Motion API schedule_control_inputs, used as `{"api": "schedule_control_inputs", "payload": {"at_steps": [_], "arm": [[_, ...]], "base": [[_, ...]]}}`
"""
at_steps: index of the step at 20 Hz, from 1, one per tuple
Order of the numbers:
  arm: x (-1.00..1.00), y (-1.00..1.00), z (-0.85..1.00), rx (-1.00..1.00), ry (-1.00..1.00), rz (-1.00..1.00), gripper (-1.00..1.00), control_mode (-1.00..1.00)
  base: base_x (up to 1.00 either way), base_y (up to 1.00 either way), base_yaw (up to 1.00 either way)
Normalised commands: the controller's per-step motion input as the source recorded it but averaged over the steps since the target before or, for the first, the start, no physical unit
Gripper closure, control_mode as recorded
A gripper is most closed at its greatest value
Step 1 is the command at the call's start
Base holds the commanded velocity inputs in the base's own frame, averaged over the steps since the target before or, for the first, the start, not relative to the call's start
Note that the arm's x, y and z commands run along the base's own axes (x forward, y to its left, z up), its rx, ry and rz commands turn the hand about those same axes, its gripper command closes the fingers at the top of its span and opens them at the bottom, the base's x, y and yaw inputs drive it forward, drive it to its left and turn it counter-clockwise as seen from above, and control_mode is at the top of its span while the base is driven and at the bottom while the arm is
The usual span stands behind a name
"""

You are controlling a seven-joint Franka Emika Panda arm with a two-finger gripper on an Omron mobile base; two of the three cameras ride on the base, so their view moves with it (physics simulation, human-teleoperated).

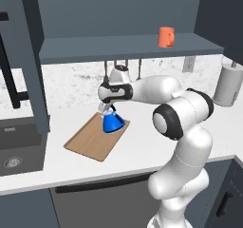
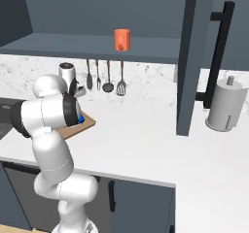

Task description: Pick the kettle from the counter and place it on the tray. Then pick the mug from the cabinet and place it on the tray. Then close the cabinet doors.

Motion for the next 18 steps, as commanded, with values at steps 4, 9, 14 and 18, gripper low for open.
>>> {"api": "schedule_control_inputs", "payload": {"at_steps": [4, 9, 14, 18], "arm": [[0.0, 0.07, 0.0, 0.02, -0.11, 0.09, 1.0, -1.0], [0.02, 0.07, -0.25, 0.0, -0.02, 0.1, 1.0, -1.0], [0.02, 0.01, -0.48, 0.0, -0.03, 0.1, 1.0, -1.0], [-0.04, -0.12, -0.23, 0.0, -0.12, 0.08, 1.0, -1.0]], "base": [[0.0, 0.0, 0.0], [0.0, 0.0, 0.0], [0.0, 0.0, 0.0], [0.0, 0.0, 0.0]]}}
